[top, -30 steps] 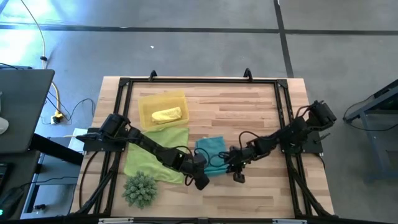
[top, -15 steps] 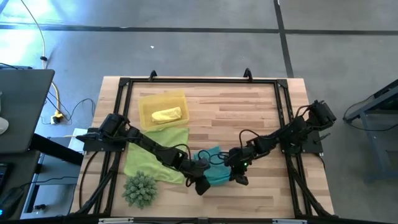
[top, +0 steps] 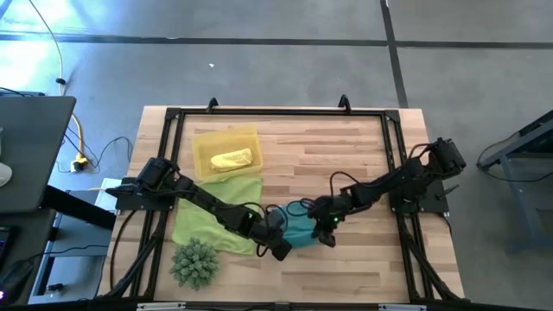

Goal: Roll microfiber towels into tight, uniform cylinder then place into a basket
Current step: Roll the blue microfiber towel

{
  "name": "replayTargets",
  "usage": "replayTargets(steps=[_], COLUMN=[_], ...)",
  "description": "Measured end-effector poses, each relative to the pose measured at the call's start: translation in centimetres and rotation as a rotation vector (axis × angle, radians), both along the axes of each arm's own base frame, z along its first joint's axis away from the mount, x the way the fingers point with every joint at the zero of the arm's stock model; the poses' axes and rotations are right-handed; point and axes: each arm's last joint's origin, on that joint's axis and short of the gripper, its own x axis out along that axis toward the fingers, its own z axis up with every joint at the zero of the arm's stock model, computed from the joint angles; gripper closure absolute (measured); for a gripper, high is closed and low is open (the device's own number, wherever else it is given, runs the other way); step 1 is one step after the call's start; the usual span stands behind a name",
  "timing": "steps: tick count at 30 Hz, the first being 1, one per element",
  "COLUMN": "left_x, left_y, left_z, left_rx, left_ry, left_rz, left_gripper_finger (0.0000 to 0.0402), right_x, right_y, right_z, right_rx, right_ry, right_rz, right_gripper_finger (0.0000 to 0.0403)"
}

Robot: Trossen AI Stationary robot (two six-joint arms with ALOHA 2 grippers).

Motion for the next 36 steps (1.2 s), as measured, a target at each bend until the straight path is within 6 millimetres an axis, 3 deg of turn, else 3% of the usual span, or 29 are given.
replayTargets(steps=[5,10,16,21,25,31,36], left_x=[-0.4,-0.6,-0.7,-0.7,-0.7,-0.7,-0.7], left_y=[0.1,0.1,0.2,0.4,0.4,0.4,0.4], left_z=[-0.3,-0.4,-0.4,-0.5,-0.5,-0.5,-0.5], left_rx=[0.058,0.078,0.1,0.115,0.127,0.129,0.128], left_ry=[0.037,0.061,0.073,0.079,0.077,0.079,0.079], left_rz=[0.029,0.014,-0.005,-0.022,-0.036,-0.037,-0.037], left_gripper_finger=[0.0396,0.0396,0.0396,0.0396,0.0396,0.0396,0.0396], right_x=[0.0,-0.2,-0.6,-1.4,-1.6,-0.9,-0.3], right_y=[0.0,0.0,-0.2,2.8,5.1,7.0,7.0], right_z=[0.0,0.2,4.0,5.3,5.2,4.0,2.5], right_rx=[-0.084,-0.171,-0.295,-0.577,-0.78,-0.801,-0.775], right_ry=[-0.05,-0.101,-0.096,-0.315,-0.43,-0.525,-0.48], right_rz=[0.065,0.162,0.243,0.383,0.444,0.449,0.443], right_gripper_finger=[0.0385,0.0307,0.0236,0.0238,0.0251,0.026,0.026])
